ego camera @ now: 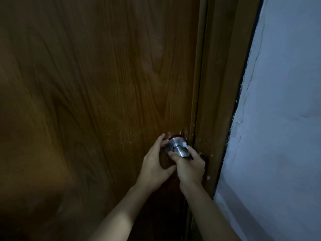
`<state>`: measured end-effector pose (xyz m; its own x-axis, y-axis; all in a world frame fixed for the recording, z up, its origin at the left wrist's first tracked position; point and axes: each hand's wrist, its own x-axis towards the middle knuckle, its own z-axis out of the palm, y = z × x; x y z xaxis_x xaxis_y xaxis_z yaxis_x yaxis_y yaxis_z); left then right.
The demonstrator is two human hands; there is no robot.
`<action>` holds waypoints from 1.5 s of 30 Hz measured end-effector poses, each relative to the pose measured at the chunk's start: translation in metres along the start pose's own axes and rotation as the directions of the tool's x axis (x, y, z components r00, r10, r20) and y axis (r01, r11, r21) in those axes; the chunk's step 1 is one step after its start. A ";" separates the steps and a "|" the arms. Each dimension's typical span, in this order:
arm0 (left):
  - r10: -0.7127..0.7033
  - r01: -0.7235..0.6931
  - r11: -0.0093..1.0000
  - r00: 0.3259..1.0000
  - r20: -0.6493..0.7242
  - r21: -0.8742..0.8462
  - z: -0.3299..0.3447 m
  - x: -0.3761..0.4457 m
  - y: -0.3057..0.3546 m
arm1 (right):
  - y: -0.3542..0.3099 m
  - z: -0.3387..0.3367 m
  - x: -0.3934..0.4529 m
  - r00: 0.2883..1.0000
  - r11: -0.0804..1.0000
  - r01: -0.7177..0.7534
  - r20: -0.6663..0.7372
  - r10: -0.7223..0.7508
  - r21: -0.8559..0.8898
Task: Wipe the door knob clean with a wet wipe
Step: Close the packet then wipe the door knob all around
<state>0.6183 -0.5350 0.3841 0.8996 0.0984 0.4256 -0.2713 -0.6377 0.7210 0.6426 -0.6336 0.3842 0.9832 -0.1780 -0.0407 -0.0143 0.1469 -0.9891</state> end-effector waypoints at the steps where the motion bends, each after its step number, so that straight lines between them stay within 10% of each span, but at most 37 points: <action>1: -0.010 0.010 1.000 0.999 -0.031 -0.012 0.001 -0.004 -0.003 | 0.001 0.000 0.001 1.000 0.999 -0.029 0.005 0.028 0.024; 8: -0.312 0.272 0.911 0.947 -0.084 -0.309 0.016 -0.013 -0.008 | -0.004 -0.002 0.001 0.995 0.996 -0.070 0.080 0.065 0.062; 11: -0.573 0.548 0.621 0.805 0.153 -0.560 0.020 -0.005 -0.003 | -0.005 -0.007 0.002 0.978 0.979 -0.163 0.151 0.144 0.124; 16: -0.619 0.663 0.176 0.649 0.442 -0.728 0.019 0.009 0.002 | -0.002 -0.009 0.002 0.970 0.983 -0.157 0.200 0.137 0.091; 24: -0.649 0.669 0.062 0.591 0.479 -0.741 0.011 0.018 0.018 | 0.004 -0.009 0.001 0.965 0.990 0.052 0.261 -0.017 -0.130; 29: -0.737 0.588 0.145 0.601 0.309 -0.796 0.015 0.021 0.018 | 0.005 -0.016 0.005 0.937 0.841 0.323 0.270 -0.221 -0.434; 34: -0.647 0.454 0.498 0.762 0.032 -0.739 0.012 0.015 0.021 | 0.003 -0.020 0.002 0.877 0.744 0.479 0.275 -0.393 -0.466; 39: -0.141 0.124 0.989 0.947 -0.289 -0.078 0.005 0.023 0.024 | 0.005 -0.020 0.005 0.859 0.719 0.513 0.286 -0.425 -0.469; 45: 0.455 -0.432 0.697 0.883 0.112 0.573 -0.002 0.050 0.020 | 0.009 -0.021 0.006 0.849 0.731 0.529 0.267 -0.457 -0.431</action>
<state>0.6570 -0.5414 0.4208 0.7093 -0.2887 0.6431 -0.3810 -0.9246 0.0051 0.6442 -0.6541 0.3719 0.8894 0.0417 0.4552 0.4313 -0.4064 -0.8055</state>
